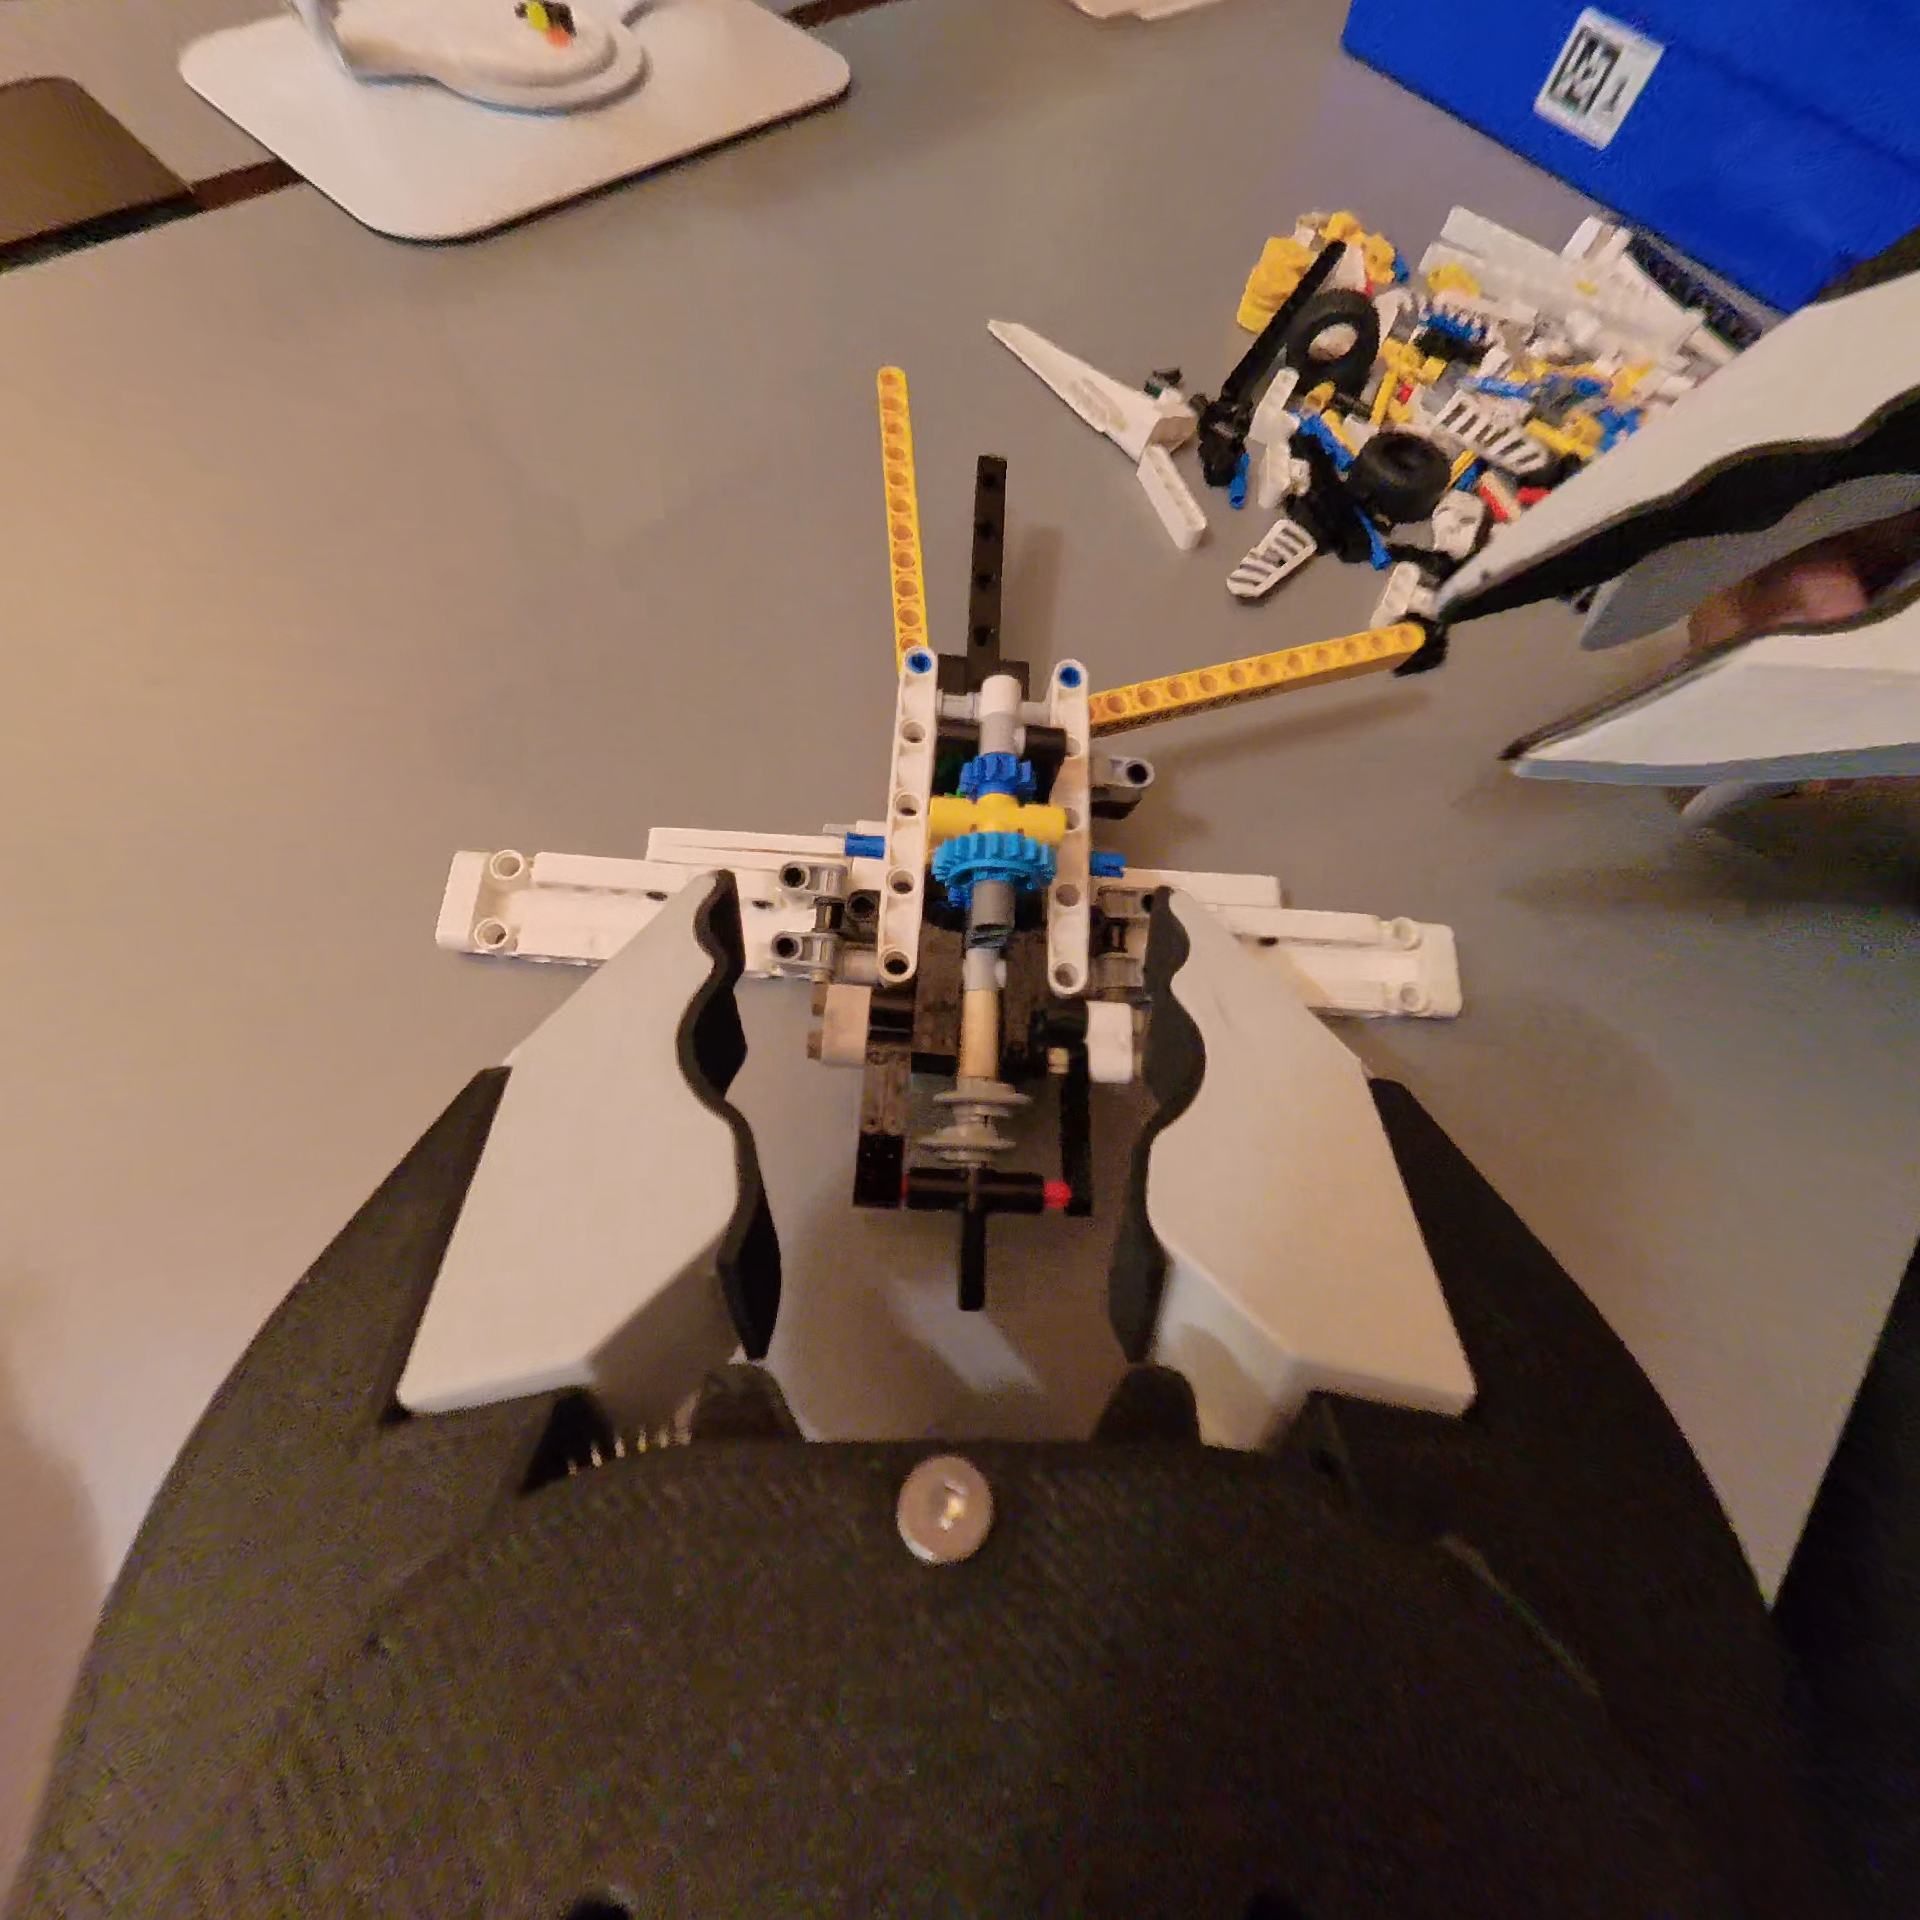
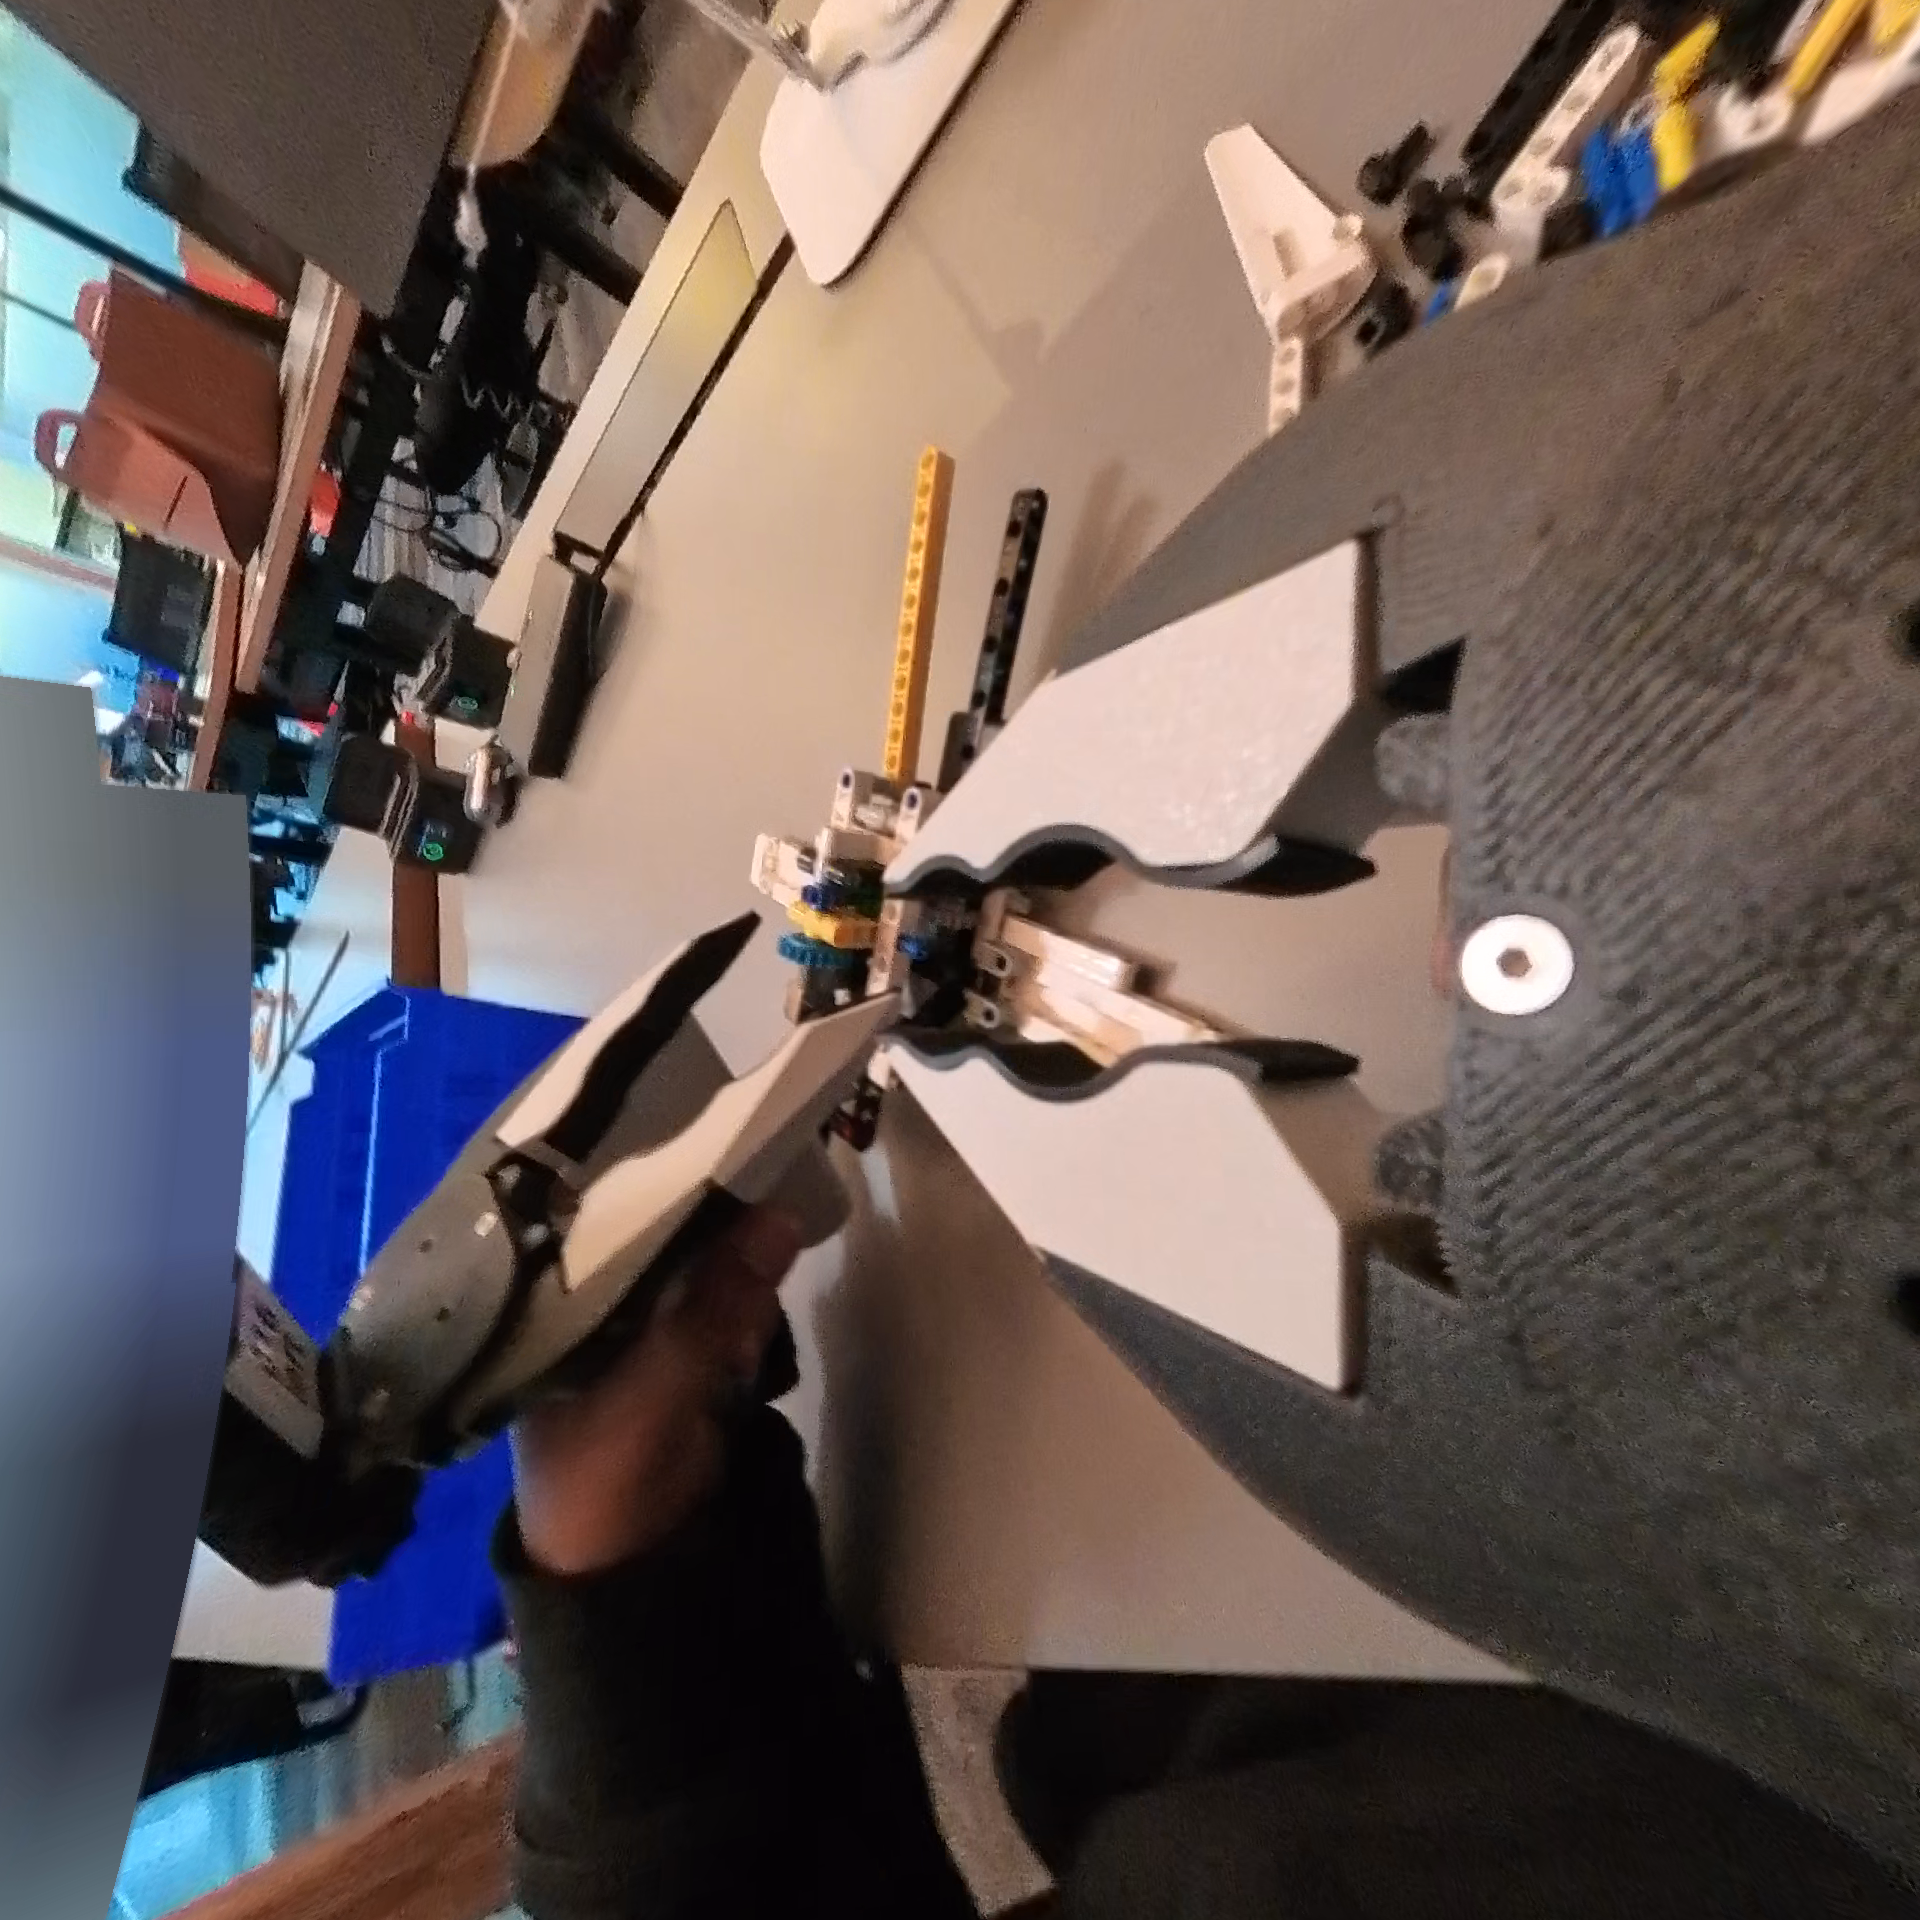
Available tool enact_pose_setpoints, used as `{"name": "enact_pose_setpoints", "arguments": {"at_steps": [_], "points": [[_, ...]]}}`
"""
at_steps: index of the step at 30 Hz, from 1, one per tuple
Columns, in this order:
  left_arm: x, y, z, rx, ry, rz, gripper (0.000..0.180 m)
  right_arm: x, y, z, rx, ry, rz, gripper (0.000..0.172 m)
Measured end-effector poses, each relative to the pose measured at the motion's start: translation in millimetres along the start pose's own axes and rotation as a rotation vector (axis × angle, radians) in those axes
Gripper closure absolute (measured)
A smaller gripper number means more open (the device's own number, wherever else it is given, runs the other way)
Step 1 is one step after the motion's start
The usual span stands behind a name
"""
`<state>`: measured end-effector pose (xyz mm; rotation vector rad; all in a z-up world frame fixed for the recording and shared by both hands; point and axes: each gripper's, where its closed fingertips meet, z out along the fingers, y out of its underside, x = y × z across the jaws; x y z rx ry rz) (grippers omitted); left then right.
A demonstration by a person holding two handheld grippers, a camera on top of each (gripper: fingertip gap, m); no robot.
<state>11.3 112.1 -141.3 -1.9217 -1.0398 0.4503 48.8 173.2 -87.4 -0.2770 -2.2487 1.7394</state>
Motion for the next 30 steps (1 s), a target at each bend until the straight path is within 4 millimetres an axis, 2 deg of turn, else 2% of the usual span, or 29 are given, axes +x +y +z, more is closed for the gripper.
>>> {"name": "enact_pose_setpoints", "arguments": {"at_steps": [2,5,8,12,14,15,19,30], "points": [[0,8,5,-0.048,0.009,0.016,0.109,0,6,17,-0.039,-0.008,0.045,0.151],[2,14,8,-0.066,0.038,0.034,0.127,-6,27,41,-0.171,-0.032,0.073,0.152],[4,14,9,-0.038,0.06,0.026,0.128,-5,39,53,-0.246,0.002,0.059,0.158],[2,14,9,-0.033,0.045,0.03,0.128,7,40,58,-0.266,0.1,0.008,0.154],[4,14,9,-0.035,0.039,0.05,0.131,7,44,60,-0.3,0.104,-0.012,0.155],[3,11,8,-0.016,0.024,0.062,0.138,5,45,62,-0.304,0.097,-0.008,0.159],[2,13,8,-0.026,-0.002,0.073,0.138,8,44,65,-0.292,0.104,0.0,0.168],[-2,14,8,-0.029,-0.026,0.065,0.137,11,43,67,-0.308,0.142,-0.074,0.17]]}}
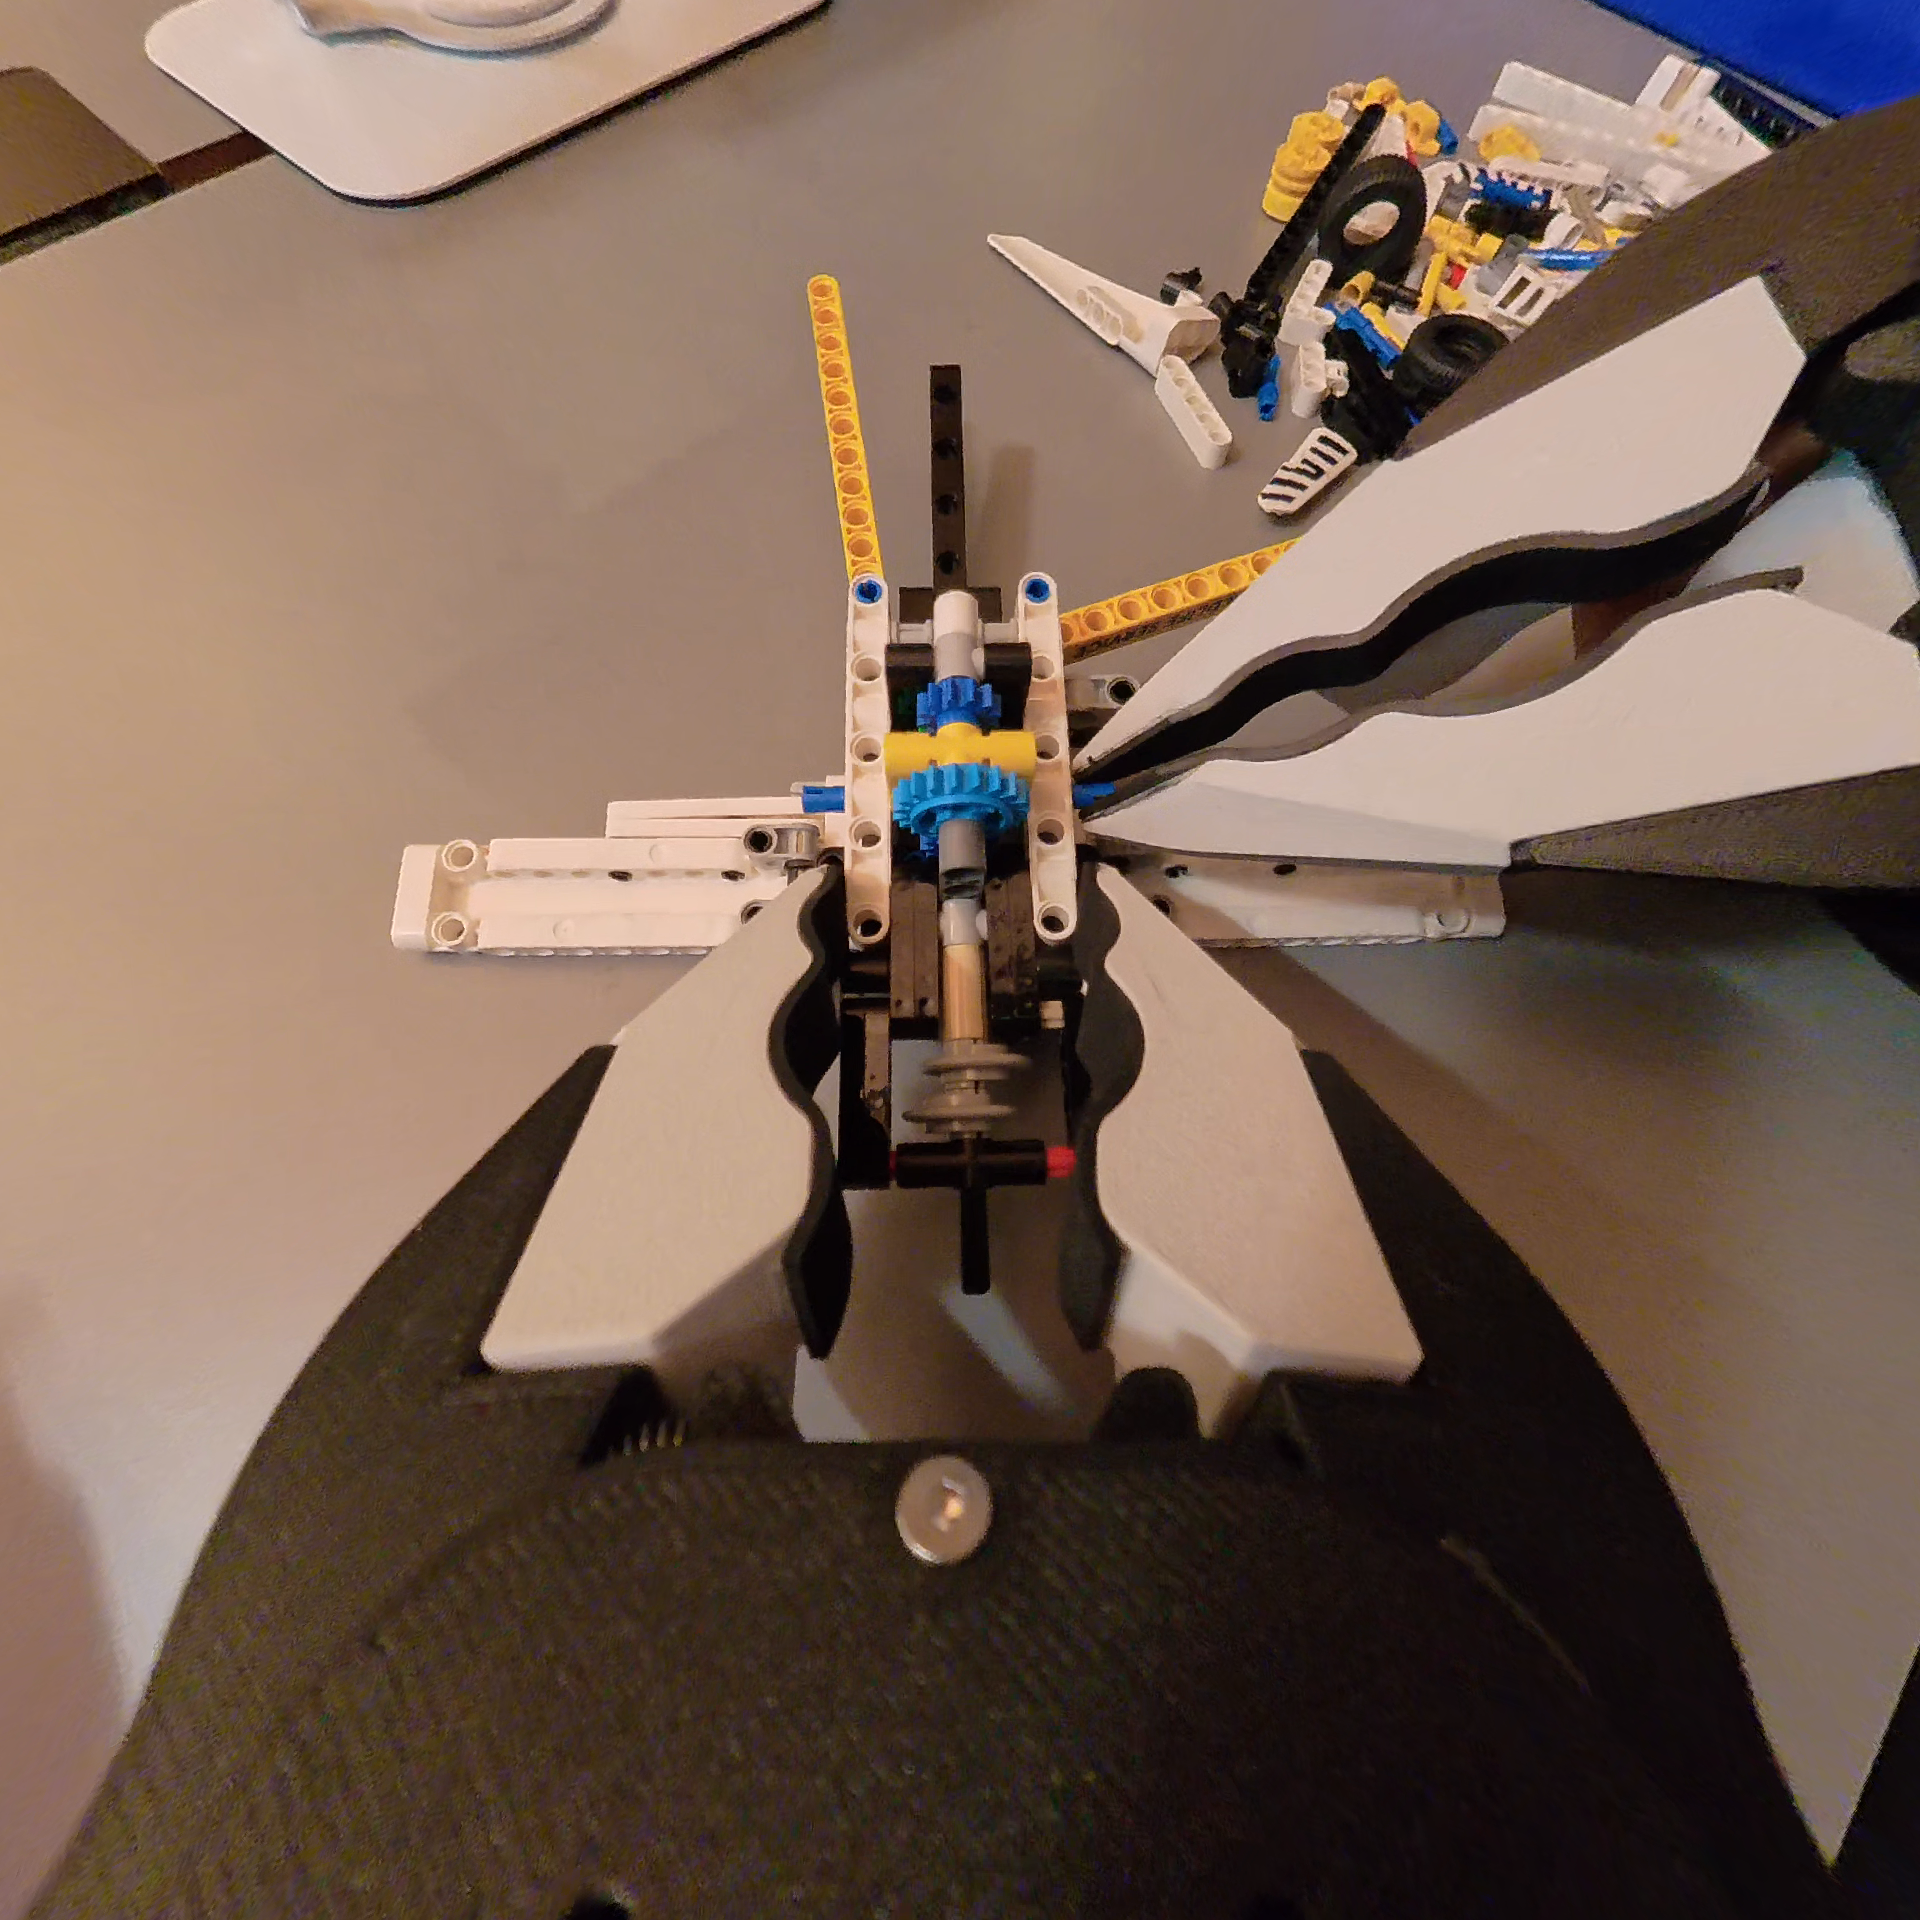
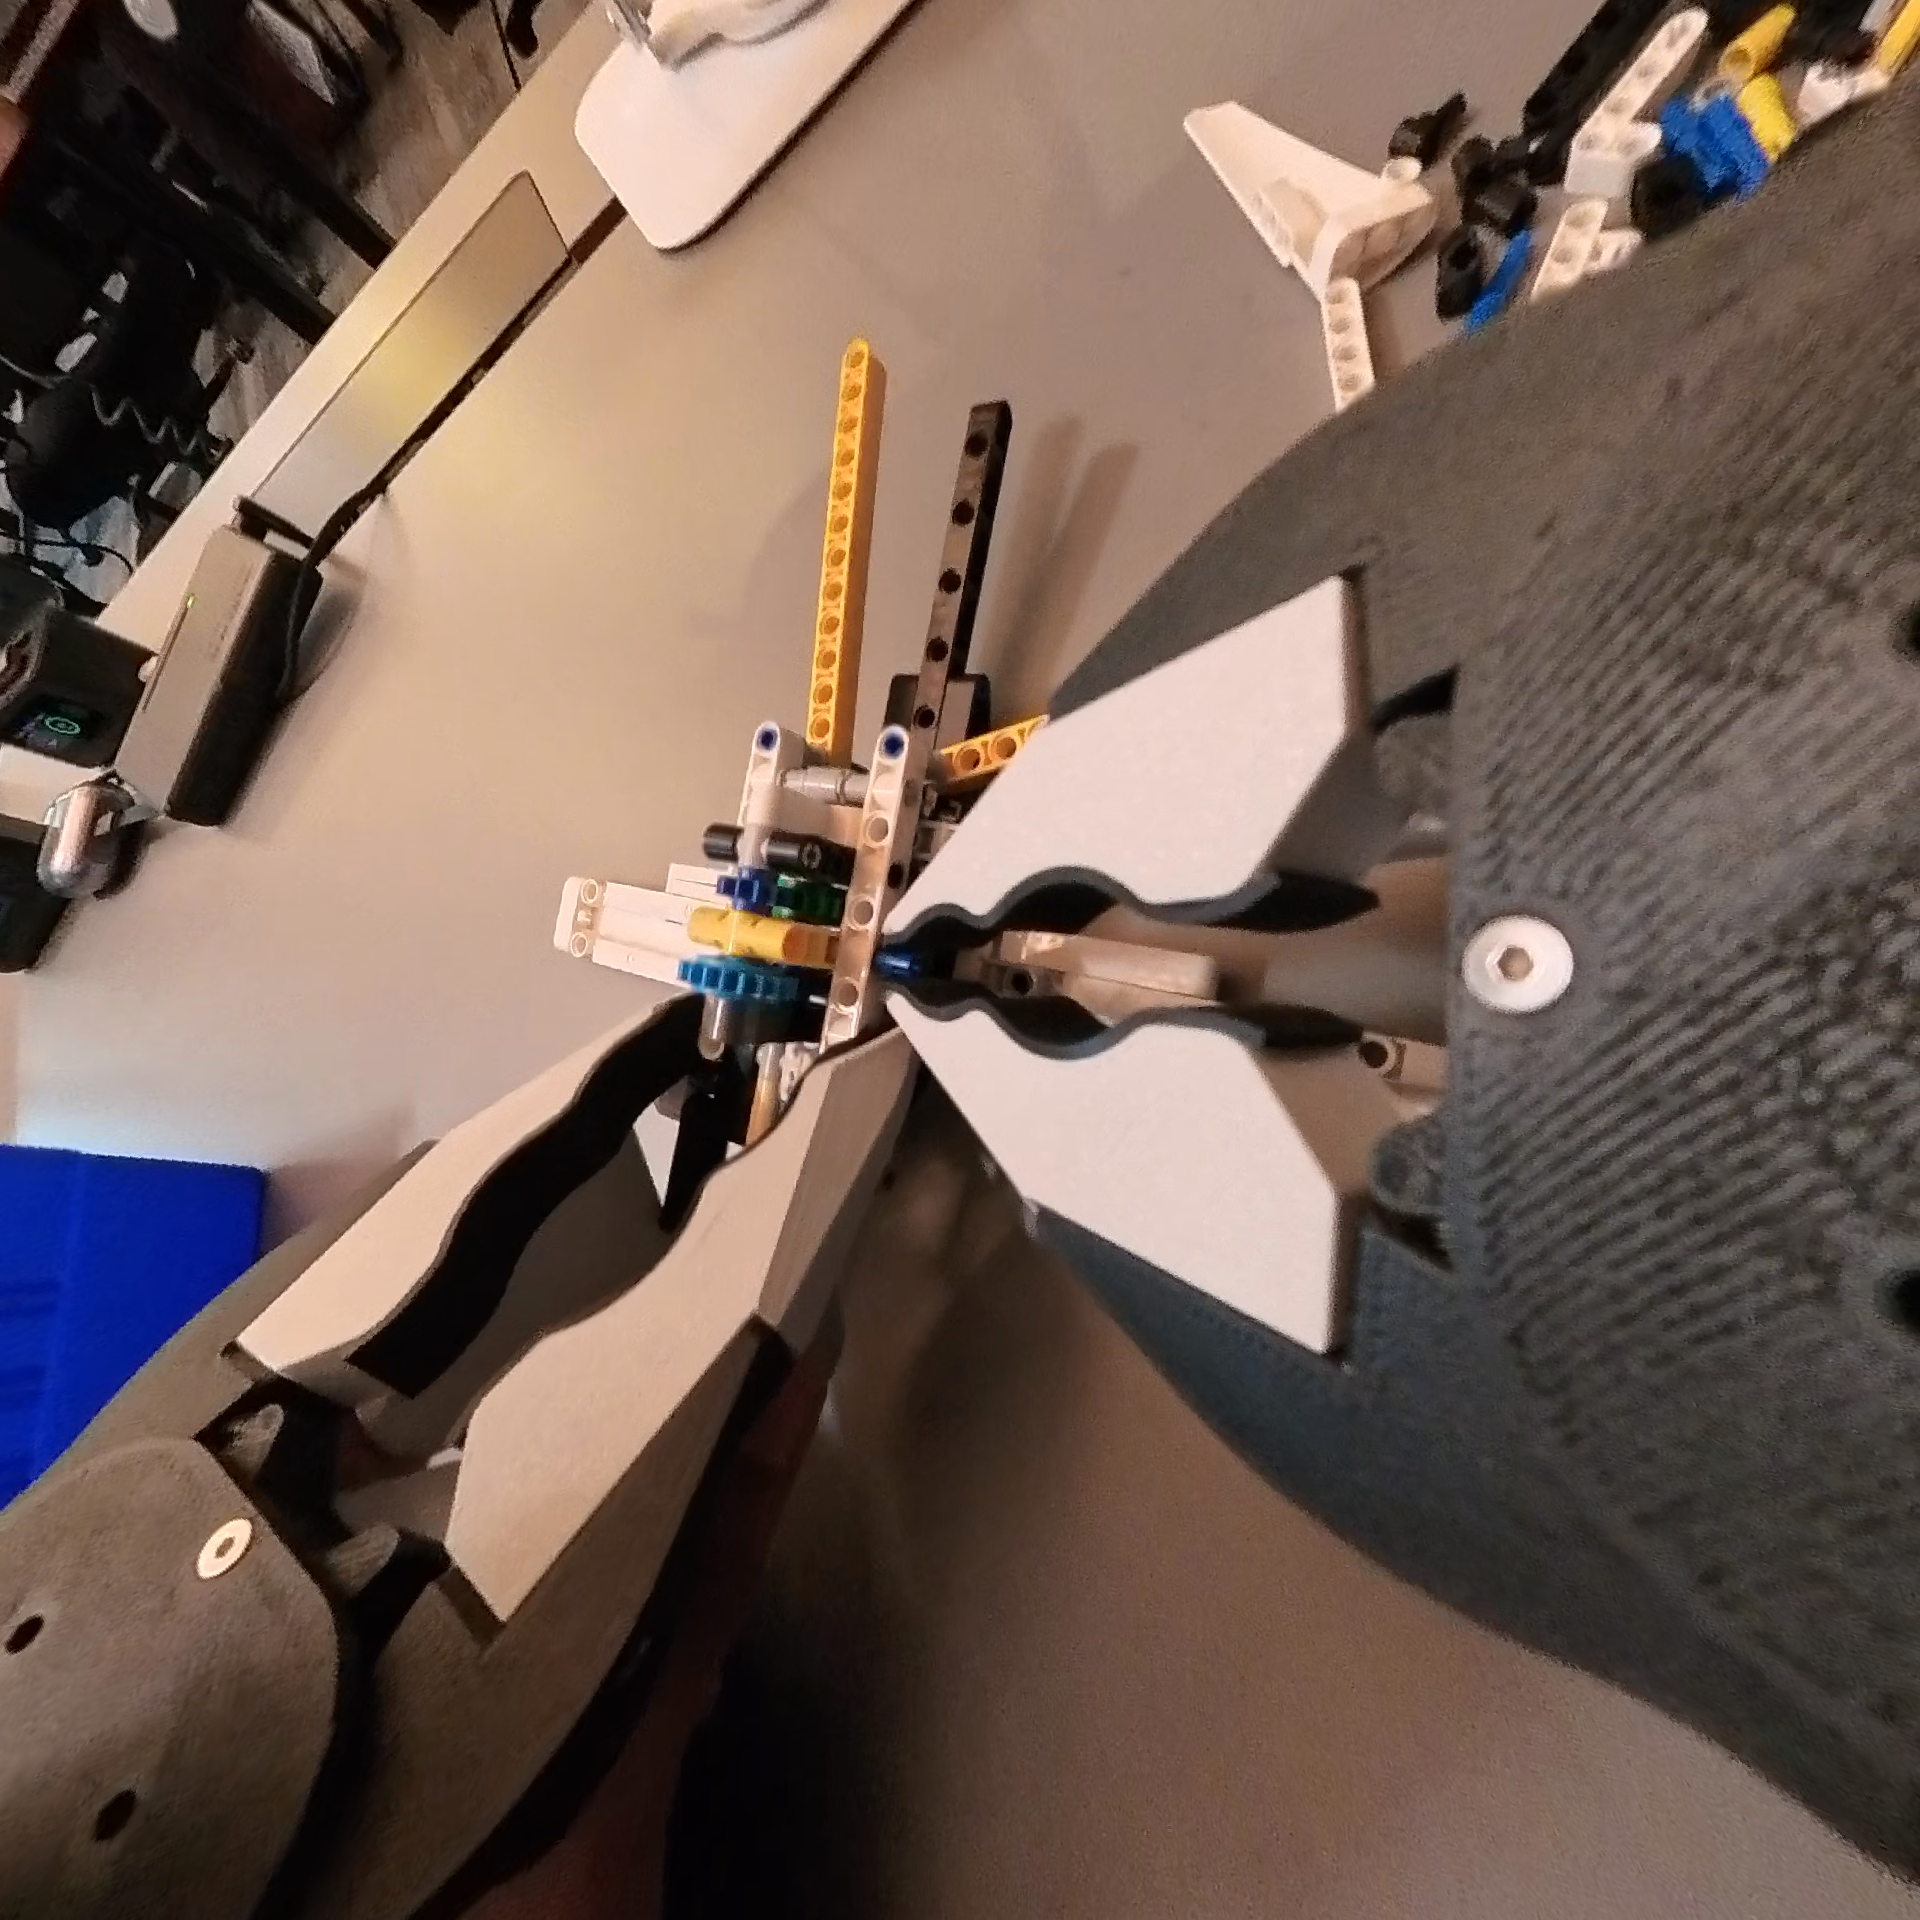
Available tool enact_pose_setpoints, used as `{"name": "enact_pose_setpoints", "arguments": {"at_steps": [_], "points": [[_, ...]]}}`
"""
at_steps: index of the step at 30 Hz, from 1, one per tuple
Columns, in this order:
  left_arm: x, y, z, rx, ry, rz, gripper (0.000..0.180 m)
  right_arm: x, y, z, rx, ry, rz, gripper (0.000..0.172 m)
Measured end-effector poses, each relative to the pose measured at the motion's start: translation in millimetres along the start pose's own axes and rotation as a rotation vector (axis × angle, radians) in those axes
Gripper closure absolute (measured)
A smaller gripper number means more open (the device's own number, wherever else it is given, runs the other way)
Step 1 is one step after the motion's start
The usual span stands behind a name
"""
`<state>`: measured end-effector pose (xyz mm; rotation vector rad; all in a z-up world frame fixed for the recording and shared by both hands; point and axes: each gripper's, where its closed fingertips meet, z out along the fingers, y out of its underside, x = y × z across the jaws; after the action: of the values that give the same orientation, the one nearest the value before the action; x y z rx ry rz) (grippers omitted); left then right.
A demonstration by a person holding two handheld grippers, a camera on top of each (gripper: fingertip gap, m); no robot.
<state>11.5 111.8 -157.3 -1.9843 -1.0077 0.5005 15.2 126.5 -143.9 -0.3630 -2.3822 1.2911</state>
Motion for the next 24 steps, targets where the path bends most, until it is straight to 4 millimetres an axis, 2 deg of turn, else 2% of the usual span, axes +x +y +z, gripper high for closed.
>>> {"name": "enact_pose_setpoints", "arguments": {"at_steps": [8,13,24], "points": [[0.1,-1.1,0.3,0.005,-0.021,-0.033,0.138,0.7,1.1,-0.5,-0.001,-0.012,0.019,0.17],[0.6,-1.6,0.7,0.006,-0.035,-0.038,0.139,-0.4,2.6,-1.5,-0.012,-0.023,0.1,0.169],[6.8,-1.7,2.8,0.0,-0.054,-0.05,0.138,0.4,8.0,-8.8,-0.027,0.04,0.126,0.17]]}}
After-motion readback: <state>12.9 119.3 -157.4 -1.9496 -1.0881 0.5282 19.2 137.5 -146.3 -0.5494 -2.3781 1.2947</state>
